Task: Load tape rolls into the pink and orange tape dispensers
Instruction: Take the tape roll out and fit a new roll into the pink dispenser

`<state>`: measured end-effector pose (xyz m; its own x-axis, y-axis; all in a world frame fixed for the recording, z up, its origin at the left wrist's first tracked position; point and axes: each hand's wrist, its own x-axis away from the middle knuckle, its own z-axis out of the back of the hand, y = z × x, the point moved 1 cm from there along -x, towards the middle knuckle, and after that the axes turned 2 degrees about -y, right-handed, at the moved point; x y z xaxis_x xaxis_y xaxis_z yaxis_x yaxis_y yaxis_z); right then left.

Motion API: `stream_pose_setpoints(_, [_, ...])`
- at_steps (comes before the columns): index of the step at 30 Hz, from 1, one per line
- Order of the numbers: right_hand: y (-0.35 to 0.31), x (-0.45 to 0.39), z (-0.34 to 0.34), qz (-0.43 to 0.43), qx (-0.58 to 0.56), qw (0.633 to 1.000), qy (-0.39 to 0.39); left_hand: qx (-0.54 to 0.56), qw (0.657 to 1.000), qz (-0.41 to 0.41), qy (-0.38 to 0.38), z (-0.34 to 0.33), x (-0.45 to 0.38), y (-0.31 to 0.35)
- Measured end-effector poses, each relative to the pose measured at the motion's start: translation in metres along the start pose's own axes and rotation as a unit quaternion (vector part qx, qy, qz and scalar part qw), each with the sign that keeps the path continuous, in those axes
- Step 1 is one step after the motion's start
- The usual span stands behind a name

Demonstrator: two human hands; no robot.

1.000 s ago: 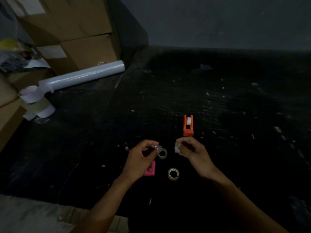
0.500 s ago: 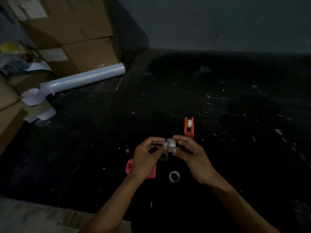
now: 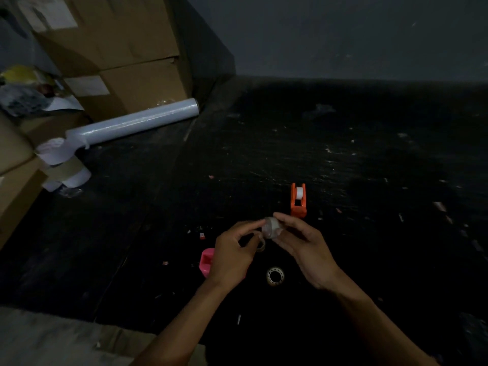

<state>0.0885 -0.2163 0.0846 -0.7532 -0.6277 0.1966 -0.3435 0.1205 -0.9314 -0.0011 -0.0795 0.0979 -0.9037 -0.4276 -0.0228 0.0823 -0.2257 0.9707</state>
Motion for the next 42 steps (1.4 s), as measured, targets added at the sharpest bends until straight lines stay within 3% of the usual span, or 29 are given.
stream_pose_setpoints(9, [0.001, -0.001, -0.007, 0.079, 0.196, 0.975, 0.066, -0.052, 0.997, -0.042, -0.027, 0.0, 0.007, 0.0])
stream_pose_setpoints(16, [0.016, -0.008, -0.021, 0.077, 0.294, 0.952, 0.02, -0.215, 0.974, -0.072, 0.005, 0.042, 0.019, -0.03])
stream_pose_setpoints(23, [0.036, -0.018, -0.047, 0.073, 0.36, 0.927, -0.068, -0.372, 0.925, -0.061, -0.047, 0.077, 0.046, -0.088])
stream_pose_setpoints(32, [0.055, -0.02, -0.078, 0.142, 0.462, 0.856, -0.183, -0.356, 0.934, -0.02, -0.02, 0.071, 0.054, -0.107])
stream_pose_setpoints(36, [0.065, -0.022, -0.078, 0.17, 0.533, 0.812, -0.163, -0.356, 0.934, -0.029, -0.004, 0.069, 0.054, -0.11])
stream_pose_setpoints(42, [0.068, -0.021, -0.075, 0.131, 0.479, 0.856, -0.143, -0.368, 0.929, -0.043, 0.002, 0.066, 0.055, -0.116])
